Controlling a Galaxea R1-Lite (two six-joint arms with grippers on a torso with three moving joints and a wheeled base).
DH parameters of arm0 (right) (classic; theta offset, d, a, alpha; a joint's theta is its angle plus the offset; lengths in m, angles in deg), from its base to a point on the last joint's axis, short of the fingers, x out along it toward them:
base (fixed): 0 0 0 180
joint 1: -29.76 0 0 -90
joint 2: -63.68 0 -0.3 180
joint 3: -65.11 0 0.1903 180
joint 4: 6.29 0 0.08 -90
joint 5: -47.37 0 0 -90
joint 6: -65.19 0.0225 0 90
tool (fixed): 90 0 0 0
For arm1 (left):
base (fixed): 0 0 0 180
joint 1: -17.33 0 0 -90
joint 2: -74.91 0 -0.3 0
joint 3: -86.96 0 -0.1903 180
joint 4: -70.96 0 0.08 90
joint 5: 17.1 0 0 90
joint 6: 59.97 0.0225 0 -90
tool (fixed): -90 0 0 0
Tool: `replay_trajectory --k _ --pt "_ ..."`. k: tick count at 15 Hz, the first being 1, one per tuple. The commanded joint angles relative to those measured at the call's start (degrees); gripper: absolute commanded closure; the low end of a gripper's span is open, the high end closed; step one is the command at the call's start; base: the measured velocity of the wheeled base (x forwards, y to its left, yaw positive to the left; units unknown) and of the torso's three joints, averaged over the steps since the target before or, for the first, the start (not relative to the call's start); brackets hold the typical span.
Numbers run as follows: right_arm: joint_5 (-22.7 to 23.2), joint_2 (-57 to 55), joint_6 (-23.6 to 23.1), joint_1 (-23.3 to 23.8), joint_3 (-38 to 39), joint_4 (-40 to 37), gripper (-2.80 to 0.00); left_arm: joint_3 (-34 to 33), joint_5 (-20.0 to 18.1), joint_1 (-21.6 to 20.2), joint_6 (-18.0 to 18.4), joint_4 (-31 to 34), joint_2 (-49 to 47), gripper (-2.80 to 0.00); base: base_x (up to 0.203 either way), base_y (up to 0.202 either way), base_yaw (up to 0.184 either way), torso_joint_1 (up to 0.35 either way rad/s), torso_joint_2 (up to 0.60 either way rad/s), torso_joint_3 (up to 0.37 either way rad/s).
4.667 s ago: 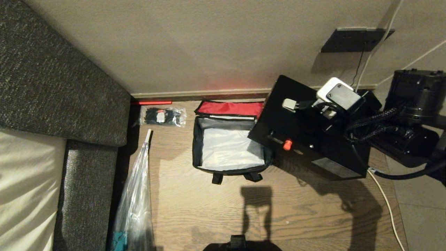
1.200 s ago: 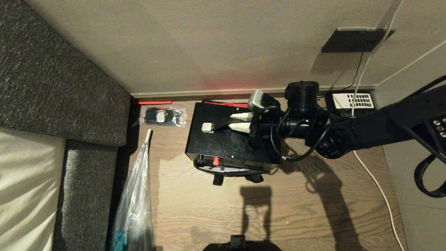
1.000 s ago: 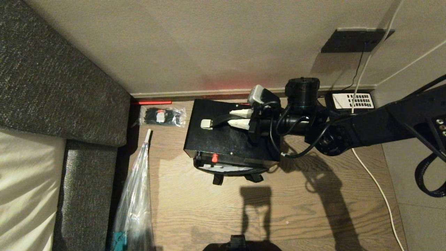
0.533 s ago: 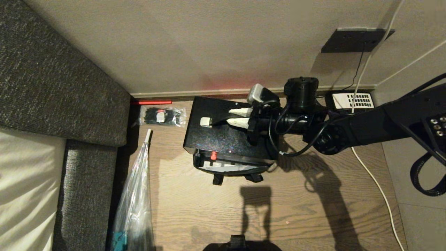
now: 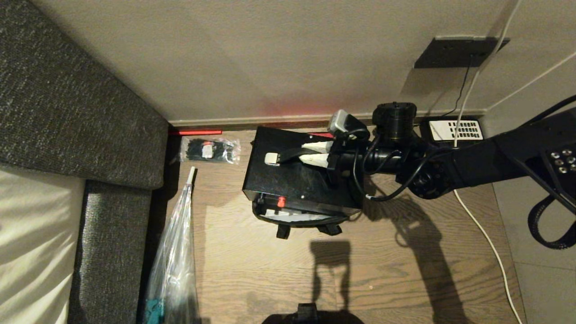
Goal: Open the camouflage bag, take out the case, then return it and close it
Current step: Place the black box back
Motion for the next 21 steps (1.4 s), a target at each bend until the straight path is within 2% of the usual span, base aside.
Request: replay_trajectory --k 1,15,21 --pt "1.03 0.00 -0.21 0.75 0.58 0.14 0.00 -0.18 0.02 0.00 -0.02 -0.01 0.11 0.00 0.000 0.000 0.000 0.000 0.00 0.000" --pt "2.14 3.18 0.85 0.96 3.24 -0.75 0.00 -0.18 0.02 -0.08 -0.03 -0.01 0.11 0.00 0.000 0.000 0.000 0.000 0.00 0.000" --pt "3.38 6.38 1.02 0.94 4.02 -3.36 0.00 -0.18 0.02 -0.08 -0.09 -0.01 0.11 0.00 0.000 0.000 0.000 0.000 0.00 0.000"
